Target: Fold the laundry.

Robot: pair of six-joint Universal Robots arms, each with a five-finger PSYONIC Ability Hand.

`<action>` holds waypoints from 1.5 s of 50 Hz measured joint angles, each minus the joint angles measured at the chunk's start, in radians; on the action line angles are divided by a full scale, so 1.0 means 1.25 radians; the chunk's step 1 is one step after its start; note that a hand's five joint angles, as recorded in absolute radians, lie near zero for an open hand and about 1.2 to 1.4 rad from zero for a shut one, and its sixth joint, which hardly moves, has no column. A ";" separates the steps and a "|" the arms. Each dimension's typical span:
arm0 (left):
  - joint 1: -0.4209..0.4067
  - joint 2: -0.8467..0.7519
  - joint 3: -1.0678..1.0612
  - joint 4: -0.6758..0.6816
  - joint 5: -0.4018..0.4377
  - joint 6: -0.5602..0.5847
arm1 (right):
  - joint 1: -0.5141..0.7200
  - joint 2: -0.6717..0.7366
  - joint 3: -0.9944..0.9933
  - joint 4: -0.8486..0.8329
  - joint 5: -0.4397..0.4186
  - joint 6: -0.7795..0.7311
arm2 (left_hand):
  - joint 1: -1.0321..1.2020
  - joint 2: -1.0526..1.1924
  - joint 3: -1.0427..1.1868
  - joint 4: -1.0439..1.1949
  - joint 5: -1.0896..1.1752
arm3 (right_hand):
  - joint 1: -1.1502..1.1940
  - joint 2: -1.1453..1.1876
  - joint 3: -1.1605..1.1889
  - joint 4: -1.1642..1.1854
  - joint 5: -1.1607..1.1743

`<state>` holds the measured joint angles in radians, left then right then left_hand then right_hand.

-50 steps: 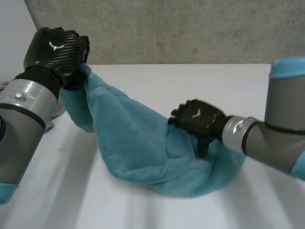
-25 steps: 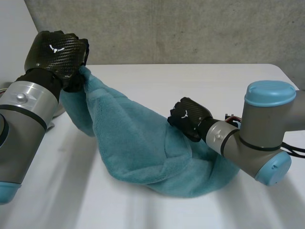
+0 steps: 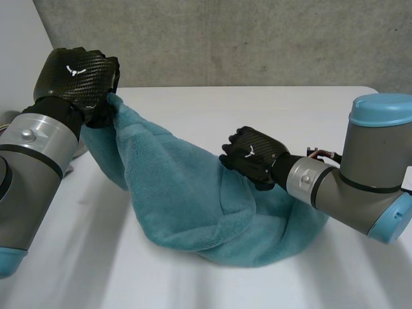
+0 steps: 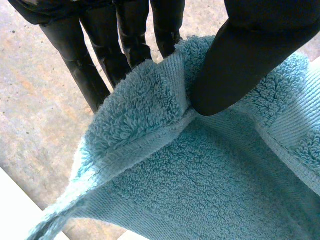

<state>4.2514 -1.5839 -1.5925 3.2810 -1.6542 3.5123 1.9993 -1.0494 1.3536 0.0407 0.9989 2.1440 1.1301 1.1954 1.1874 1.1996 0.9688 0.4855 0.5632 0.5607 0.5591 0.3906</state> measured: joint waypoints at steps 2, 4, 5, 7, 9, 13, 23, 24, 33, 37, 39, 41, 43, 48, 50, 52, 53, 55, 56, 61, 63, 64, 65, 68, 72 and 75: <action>0.001 0.000 -0.001 -0.002 0.000 -0.001 | 0.000 0.000 -0.002 -0.004 -0.005 -0.002 | 0.000 0.000 0.000 0.000 0.000 | -0.050 -0.063 -0.062 -0.061 -0.064; 0.002 -0.001 -0.001 -0.003 0.000 -0.001 | 0.000 0.002 -0.004 -0.005 -0.011 -0.005 | 0.000 0.000 0.000 0.000 0.000 | -0.060 -0.078 -0.077 -0.075 -0.079; 0.003 -0.001 -0.001 -0.004 0.000 -0.001 | 0.000 0.004 -0.005 -0.005 -0.015 -0.008 | 0.000 0.000 0.000 0.000 0.000 | -0.081 -0.099 -0.099 -0.100 -0.106; 0.003 -0.001 -0.001 -0.005 0.000 -0.001 | 0.000 0.010 -0.008 -0.005 -0.026 -0.019 | 0.000 0.000 0.000 0.000 0.000 | -0.101 -0.117 -0.121 -0.127 -0.131; 0.003 -0.001 -0.001 -0.005 0.000 -0.001 | 0.000 0.014 -0.009 -0.004 -0.031 -0.027 | 0.000 0.000 0.000 0.000 0.000 | -0.102 -0.118 -0.122 -0.129 -0.134; 0.003 -0.001 -0.001 -0.006 0.000 -0.001 | 0.001 0.041 -0.020 -0.002 -0.057 -0.072 | 0.000 0.000 0.000 0.000 0.000 | -0.102 -0.118 -0.122 -0.129 -0.135; 0.002 -0.002 -0.002 -0.007 0.000 -0.001 | 0.009 0.128 -0.082 0.000 -0.071 -0.145 | 0.000 0.000 0.000 0.000 0.000 | -0.046 -0.055 -0.050 -0.045 -0.062; 0.002 -0.002 -0.002 -0.007 0.000 -0.001 | 0.010 0.145 -0.095 0.001 -0.069 -0.151 | 0.000 0.001 0.000 0.000 0.000 | 0.008 0.013 0.010 0.012 -0.009; 0.016 -0.002 -0.002 -0.007 0.000 0.000 | 0.009 0.199 -0.163 0.003 -0.051 -0.167 | 0.000 0.002 0.004 0.000 0.000 | 0.395 0.488 0.494 0.499 0.474; 0.028 0.000 0.001 -0.008 0.000 0.000 | -0.005 0.155 -0.182 0.011 -0.034 -0.125 | 0.000 0.002 0.004 0.000 0.000 | 0.395 0.488 0.494 0.501 0.475; 0.034 0.002 0.003 -0.009 0.000 0.000 | -0.019 0.118 -0.186 0.016 -0.022 -0.087 | 0.000 0.002 0.004 0.000 0.000 | 0.395 0.488 0.494 0.501 0.475; 0.038 0.004 0.005 -0.011 0.000 0.000 | -0.032 0.087 -0.188 0.023 -0.012 -0.055 | 0.000 0.002 0.004 0.000 0.000 | 0.395 0.488 0.494 0.501 0.475; 0.044 0.009 0.010 -0.015 0.000 0.000 | -0.058 0.027 -0.189 0.039 0.010 0.007 | 0.000 0.002 0.004 0.000 0.000 | 0.395 0.488 0.494 0.501 0.475; 0.050 0.035 0.030 -0.039 -0.001 -0.002 | -0.126 -0.129 -0.184 0.141 0.086 0.120 | 0.000 0.002 0.004 0.000 0.000 | 0.395 0.488 0.494 0.501 0.475; 0.051 0.045 0.036 -0.048 -0.002 -0.004 | -0.142 -0.164 -0.183 0.177 0.108 0.133 | 0.000 0.002 0.004 0.000 0.000 | 0.395 0.488 0.494 0.501 0.475; 0.050 0.063 0.047 -0.065 -0.004 -0.008 | -0.165 -0.218 -0.180 0.246 0.149 0.140 | 0.000 0.002 0.004 0.000 0.000 | 0.395 0.488 0.494 0.502 0.475; 0.050 0.080 0.055 -0.080 -0.005 -0.012 | -0.184 -0.263 -0.177 0.319 0.190 0.135 | 0.000 0.002 0.004 0.000 0.000 | 0.395 0.488 0.494 0.502 0.475; 0.050 0.095 0.061 -0.094 -0.005 -0.015 | -0.198 -0.294 -0.172 0.381 0.224 0.126 | 0.000 0.002 0.004 0.000 0.000 | 0.395 0.488 0.494 0.502 0.475; 0.050 0.104 0.063 -0.103 -0.006 -0.017 | -0.202 -0.303 -0.170 0.401 0.234 0.123 | 0.000 0.002 0.004 0.000 0.000 | 0.395 0.488 0.494 0.502 0.475; 0.051 0.135 0.059 -0.149 -0.006 -0.021 | -0.219 -0.341 -0.130 0.515 0.289 0.094 | 0.000 0.002 0.004 0.000 0.000 | 0.395 0.488 0.494 0.503 0.475; 0.052 0.136 0.050 -0.162 -0.005 -0.020 | -0.220 -0.340 -0.113 0.526 0.294 0.089 | 0.000 0.002 0.004 0.000 0.000 | 0.395 0.488 0.494 0.503 0.475; 0.053 0.131 0.039 -0.174 -0.005 -0.019 | -0.220 -0.336 -0.097 0.528 0.297 0.085 | 0.000 0.002 0.004 0.000 0.000 | 0.395 0.488 0.494 0.503 0.475; 0.053 0.124 0.031 -0.180 -0.005 -0.018 | -0.220 -0.331 -0.087 0.527 0.298 0.082 | 0.000 0.002 0.004 0.000 0.000 | 0.395 0.488 0.494 0.503 0.475; 0.053 0.089 0.009 -0.193 -0.005 -0.013 | -0.218 -0.303 -0.064 0.517 0.303 0.072 | 0.000 0.002 0.004 0.000 0.000 | 0.395 0.488 0.494 0.503 0.475; 0.054 -0.010 -0.003 -0.200 -0.005 0.003 | -0.212 -0.219 -0.062 0.487 0.317 0.060 | 0.000 0.002 0.004 0.000 0.000 | 0.395 0.488 0.494 0.503 0.475; 0.055 -0.093 0.024 -0.198 -0.005 0.021 | -0.205 -0.157 -0.104 0.446 0.339 0.060 | 0.000 0.002 0.004 0.000 0.000 | 0.395 0.488 0.494 0.503 0.475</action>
<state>4.3207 -1.6997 -1.5625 3.0329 -1.6608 3.5390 1.7429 -1.2451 1.2235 0.5985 1.4224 2.2196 1.1301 1.1977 1.1918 1.1999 0.9687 0.9791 1.1734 1.1786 1.1873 0.9841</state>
